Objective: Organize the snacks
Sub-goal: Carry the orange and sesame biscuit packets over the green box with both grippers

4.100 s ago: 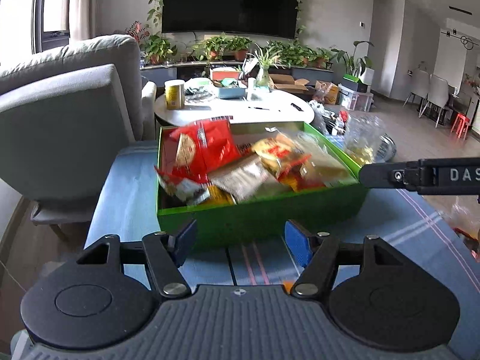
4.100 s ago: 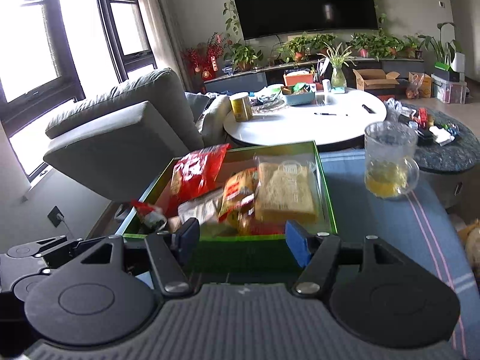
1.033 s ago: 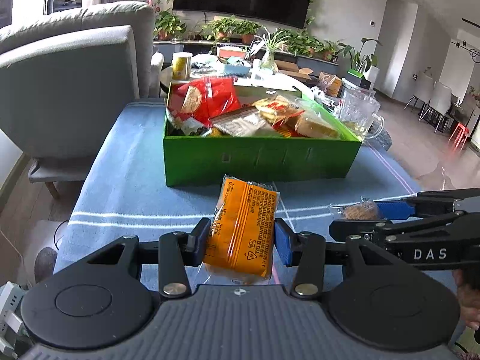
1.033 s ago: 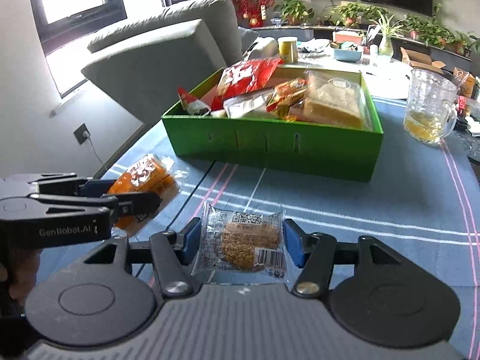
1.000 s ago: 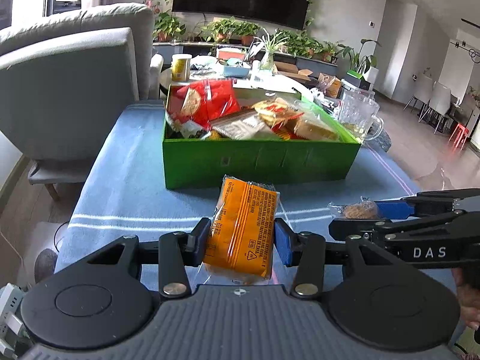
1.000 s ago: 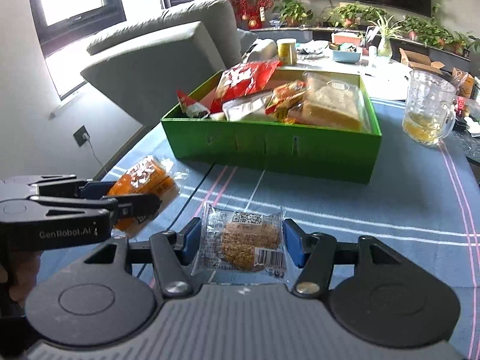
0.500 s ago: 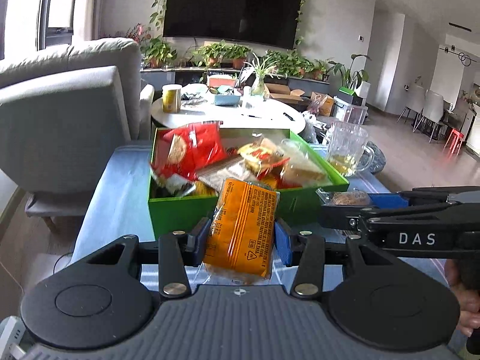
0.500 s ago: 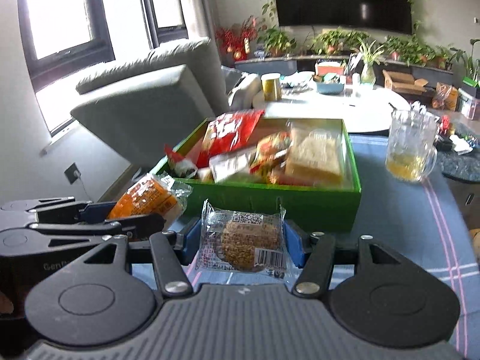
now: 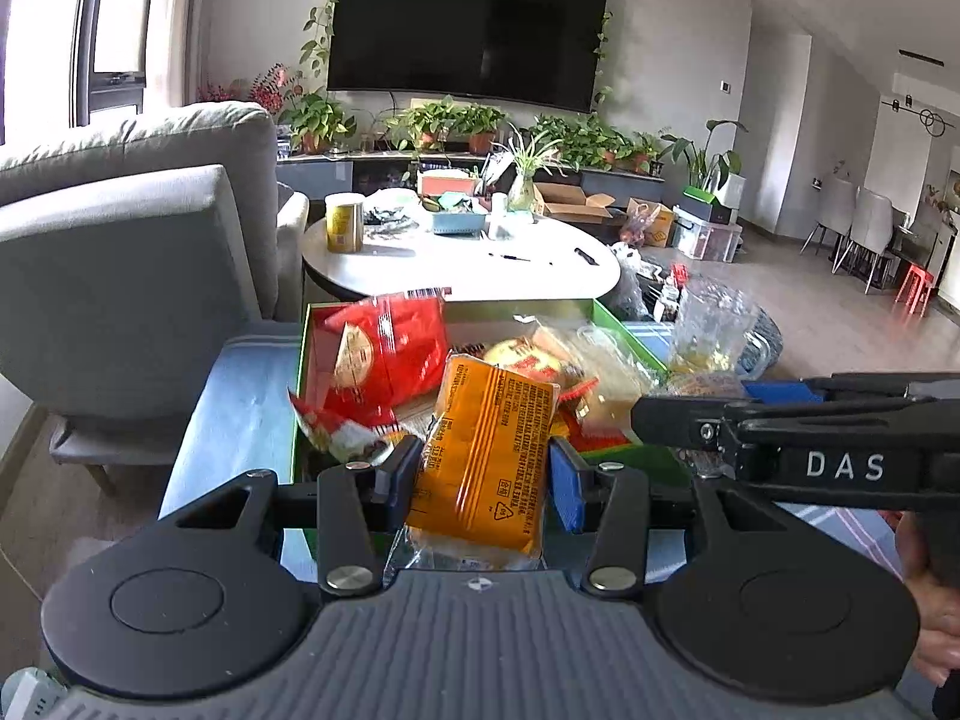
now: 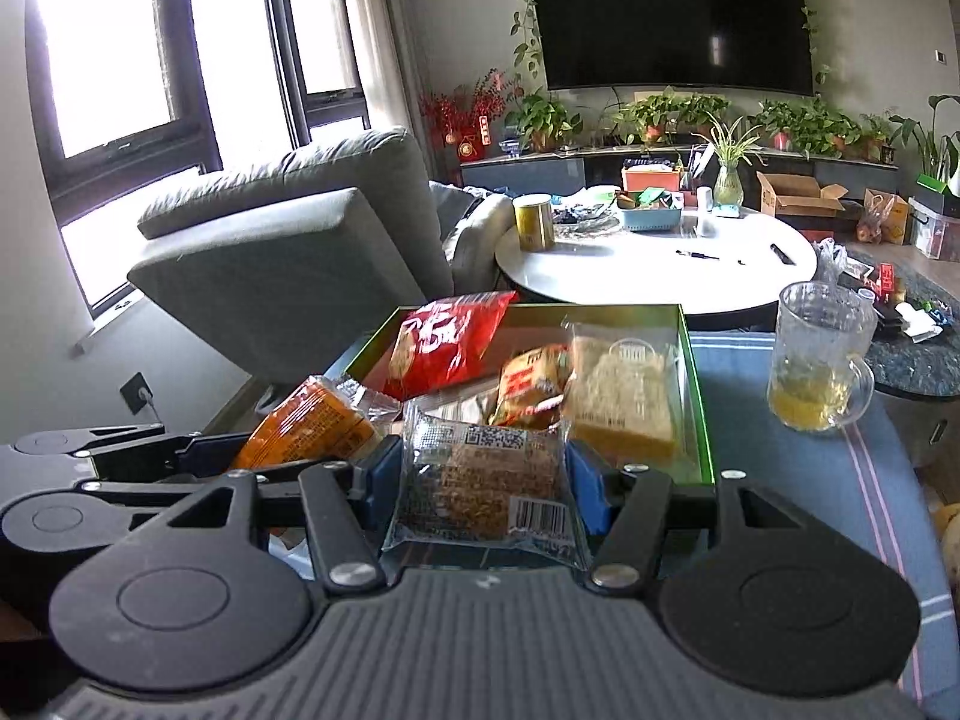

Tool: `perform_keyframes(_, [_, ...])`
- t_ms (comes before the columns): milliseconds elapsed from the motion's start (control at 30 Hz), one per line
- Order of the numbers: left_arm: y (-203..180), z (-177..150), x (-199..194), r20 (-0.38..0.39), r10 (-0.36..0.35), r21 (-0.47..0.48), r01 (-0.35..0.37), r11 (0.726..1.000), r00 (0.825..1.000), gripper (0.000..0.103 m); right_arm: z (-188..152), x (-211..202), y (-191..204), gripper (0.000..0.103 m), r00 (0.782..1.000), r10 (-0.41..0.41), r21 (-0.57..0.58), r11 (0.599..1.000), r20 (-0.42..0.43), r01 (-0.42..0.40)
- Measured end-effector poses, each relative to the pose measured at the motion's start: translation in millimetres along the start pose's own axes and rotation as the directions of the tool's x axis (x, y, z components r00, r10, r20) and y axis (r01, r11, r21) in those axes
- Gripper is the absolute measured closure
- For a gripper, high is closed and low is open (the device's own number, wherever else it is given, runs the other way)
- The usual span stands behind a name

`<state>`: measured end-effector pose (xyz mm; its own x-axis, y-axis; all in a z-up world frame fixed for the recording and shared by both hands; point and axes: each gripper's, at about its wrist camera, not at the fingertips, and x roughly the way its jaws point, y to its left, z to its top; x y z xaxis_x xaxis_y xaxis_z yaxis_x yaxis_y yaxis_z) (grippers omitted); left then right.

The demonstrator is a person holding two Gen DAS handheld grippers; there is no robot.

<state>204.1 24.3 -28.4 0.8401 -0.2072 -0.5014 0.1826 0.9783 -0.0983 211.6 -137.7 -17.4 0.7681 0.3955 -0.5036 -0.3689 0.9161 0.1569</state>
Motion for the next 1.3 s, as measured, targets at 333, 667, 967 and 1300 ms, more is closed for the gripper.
perform_keyframes(333, [12, 13, 29, -0.005, 0.034, -0.008, -0.035, 0.999, 0.999, 0.061, 13, 28, -6, 0.025, 1.000, 0.003, 0.021, 1.000, -0.014, -0.002])
perform_keyframes(667, [31, 27, 62, -0.019, 0.053, -0.038, -0.054, 0.998, 0.998, 0.061, 24, 53, -7, 0.025, 1.000, 0.007, 0.020, 1.000, -0.021, -0.007])
perform_keyframes(967, [42, 34, 83, -0.030, 0.064, -0.051, -0.066, 0.997, 0.997, 0.061, 36, 79, -11, 0.025, 1.000, -0.010, 0.037, 0.999, -0.029, 0.011])
perform_keyframes(1300, [48, 37, 104, -0.055, 0.076, -0.064, -0.080, 0.995, 0.996, 0.060, 51, 108, -15, 0.025, 1.000, -0.026, 0.054, 0.998, -0.014, 0.027])
